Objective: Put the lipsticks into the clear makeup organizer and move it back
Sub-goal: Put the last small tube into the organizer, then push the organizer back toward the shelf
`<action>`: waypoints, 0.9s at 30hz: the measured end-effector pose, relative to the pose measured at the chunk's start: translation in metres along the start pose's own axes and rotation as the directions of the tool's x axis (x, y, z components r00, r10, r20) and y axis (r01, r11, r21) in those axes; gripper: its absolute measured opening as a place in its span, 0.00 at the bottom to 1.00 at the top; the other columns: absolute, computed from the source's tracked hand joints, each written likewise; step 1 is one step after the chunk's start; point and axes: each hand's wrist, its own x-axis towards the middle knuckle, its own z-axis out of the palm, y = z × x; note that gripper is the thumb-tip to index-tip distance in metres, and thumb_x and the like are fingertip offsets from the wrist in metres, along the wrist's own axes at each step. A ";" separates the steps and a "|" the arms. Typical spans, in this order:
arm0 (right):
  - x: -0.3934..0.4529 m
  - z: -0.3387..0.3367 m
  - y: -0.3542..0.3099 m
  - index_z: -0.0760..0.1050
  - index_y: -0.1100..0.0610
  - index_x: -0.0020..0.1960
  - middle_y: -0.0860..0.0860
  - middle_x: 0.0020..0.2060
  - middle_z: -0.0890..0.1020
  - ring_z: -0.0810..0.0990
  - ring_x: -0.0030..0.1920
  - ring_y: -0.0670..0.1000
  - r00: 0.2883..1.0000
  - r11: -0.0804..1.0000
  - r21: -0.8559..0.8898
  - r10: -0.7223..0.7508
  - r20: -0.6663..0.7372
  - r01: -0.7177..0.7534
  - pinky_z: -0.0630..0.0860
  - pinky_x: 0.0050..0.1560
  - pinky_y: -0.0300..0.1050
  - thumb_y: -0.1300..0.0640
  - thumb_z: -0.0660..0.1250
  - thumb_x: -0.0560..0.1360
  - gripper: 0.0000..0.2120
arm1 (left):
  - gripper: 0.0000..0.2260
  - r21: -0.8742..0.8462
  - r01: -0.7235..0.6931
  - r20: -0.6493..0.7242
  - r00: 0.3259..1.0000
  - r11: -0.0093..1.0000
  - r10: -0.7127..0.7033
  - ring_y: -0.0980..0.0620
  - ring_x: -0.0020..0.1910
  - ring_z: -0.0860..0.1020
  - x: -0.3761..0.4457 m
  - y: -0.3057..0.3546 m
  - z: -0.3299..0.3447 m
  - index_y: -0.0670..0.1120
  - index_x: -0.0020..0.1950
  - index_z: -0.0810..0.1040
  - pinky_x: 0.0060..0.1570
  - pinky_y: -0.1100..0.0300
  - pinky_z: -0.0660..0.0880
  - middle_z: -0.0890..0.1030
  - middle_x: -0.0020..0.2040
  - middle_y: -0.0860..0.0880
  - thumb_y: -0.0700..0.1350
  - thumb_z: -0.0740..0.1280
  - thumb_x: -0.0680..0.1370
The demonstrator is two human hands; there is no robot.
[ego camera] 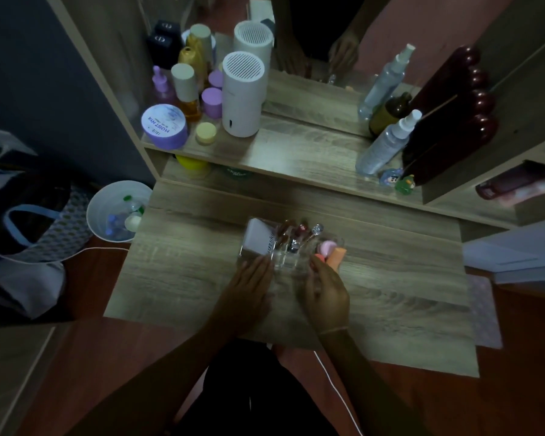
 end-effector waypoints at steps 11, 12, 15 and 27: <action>-0.045 0.005 0.056 0.59 0.68 0.72 0.66 0.72 0.64 0.62 0.73 0.65 0.954 0.949 -0.303 0.166 0.251 -0.086 0.61 0.72 0.61 0.37 0.44 0.77 0.39 | 0.34 -0.059 0.319 0.010 0.948 0.946 -0.319 0.34 0.70 0.66 -0.011 -0.013 -0.004 0.33 0.71 0.61 0.65 0.37 0.66 0.66 0.70 0.31 0.60 0.47 0.78; -0.043 0.006 0.057 0.59 0.67 0.72 0.66 0.72 0.63 0.61 0.73 0.64 0.949 0.946 -0.310 0.180 0.260 -0.095 0.61 0.72 0.61 0.35 0.44 0.76 0.40 | 0.35 -0.065 0.320 0.016 0.947 0.945 -0.320 0.34 0.70 0.66 -0.010 -0.013 -0.005 0.33 0.71 0.61 0.66 0.37 0.65 0.66 0.71 0.32 0.61 0.45 0.78; -0.040 0.011 0.058 0.56 0.66 0.73 0.64 0.74 0.60 0.60 0.74 0.63 0.935 0.939 -0.324 0.216 0.282 -0.120 0.60 0.72 0.60 0.37 0.49 0.75 0.39 | 0.35 -0.064 0.319 0.026 0.948 0.946 -0.318 0.35 0.71 0.64 -0.007 -0.014 -0.003 0.33 0.71 0.60 0.67 0.37 0.63 0.64 0.72 0.32 0.60 0.50 0.76; -0.031 0.013 0.065 0.49 0.63 0.75 0.62 0.75 0.57 0.56 0.75 0.60 0.929 0.952 -0.281 0.207 0.308 -0.119 0.59 0.73 0.60 0.44 0.62 0.76 0.38 | 0.35 -0.092 0.337 0.062 0.941 0.937 -0.332 0.35 0.71 0.64 -0.002 -0.014 0.004 0.34 0.71 0.61 0.69 0.40 0.60 0.65 0.72 0.32 0.60 0.52 0.76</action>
